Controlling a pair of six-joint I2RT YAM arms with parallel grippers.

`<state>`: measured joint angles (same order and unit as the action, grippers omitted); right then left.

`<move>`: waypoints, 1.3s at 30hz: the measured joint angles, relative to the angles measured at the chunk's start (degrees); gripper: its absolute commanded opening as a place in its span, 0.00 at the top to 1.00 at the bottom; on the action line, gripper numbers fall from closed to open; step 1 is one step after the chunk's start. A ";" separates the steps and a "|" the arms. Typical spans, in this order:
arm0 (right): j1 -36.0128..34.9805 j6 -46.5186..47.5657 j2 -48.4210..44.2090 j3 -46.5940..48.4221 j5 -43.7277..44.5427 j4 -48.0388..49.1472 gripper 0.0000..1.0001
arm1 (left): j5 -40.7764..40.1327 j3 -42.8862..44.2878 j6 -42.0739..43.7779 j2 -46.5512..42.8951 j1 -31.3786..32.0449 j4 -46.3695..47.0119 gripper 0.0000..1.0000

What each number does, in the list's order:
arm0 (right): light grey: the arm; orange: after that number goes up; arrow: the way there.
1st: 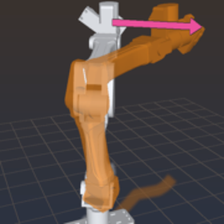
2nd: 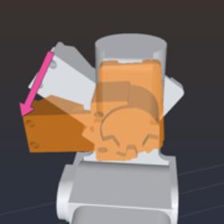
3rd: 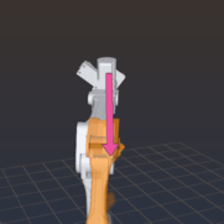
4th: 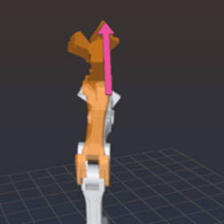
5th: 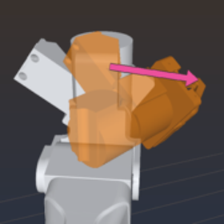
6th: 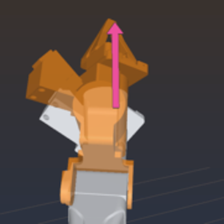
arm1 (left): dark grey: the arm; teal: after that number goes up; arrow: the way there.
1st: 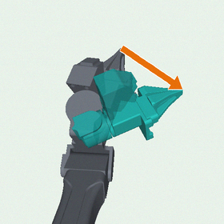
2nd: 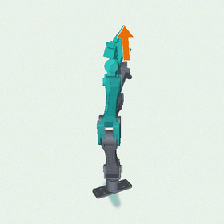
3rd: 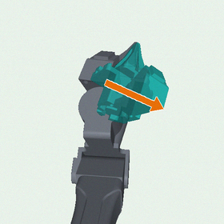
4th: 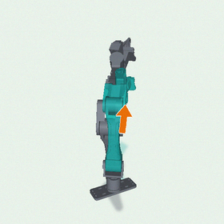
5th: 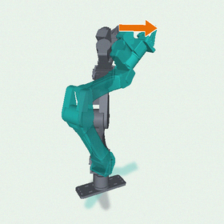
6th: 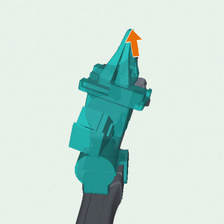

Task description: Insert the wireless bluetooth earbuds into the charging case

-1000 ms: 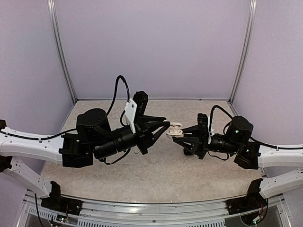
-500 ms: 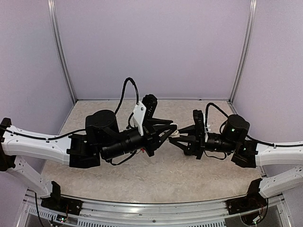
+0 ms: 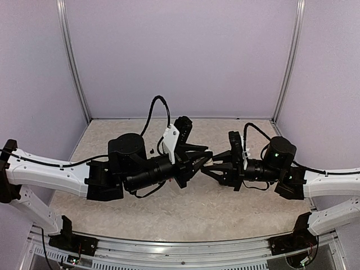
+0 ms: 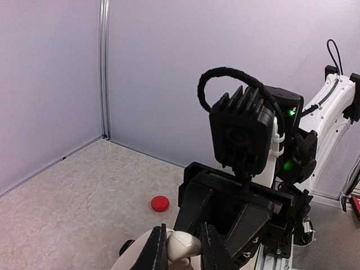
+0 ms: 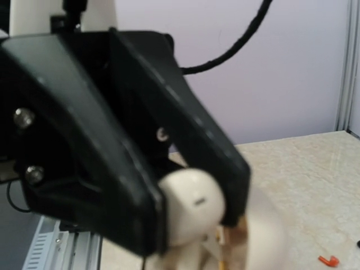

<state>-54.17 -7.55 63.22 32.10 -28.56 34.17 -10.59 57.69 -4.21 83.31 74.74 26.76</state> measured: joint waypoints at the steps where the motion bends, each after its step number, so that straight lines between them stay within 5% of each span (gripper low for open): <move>1: -0.07 -0.07 0.00 0.00 -0.09 -0.07 1.00 | 0.00 0.00 0.02 0.15 0.00 0.11 0.82; 22: -0.13 0.57 -0.87 0.02 -0.15 -1.22 1.00 | 1.11 0.57 1.07 1.46 0.15 -0.87 0.72; 39: -0.15 1.09 -2.34 0.02 3.34 -3.37 1.00 | -0.33 0.48 1.07 0.83 0.24 -2.78 0.49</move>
<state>-54.33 -6.46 60.88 32.12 -25.21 30.81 -10.92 58.17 -3.14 84.14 74.98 23.99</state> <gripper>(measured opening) 0.240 0.484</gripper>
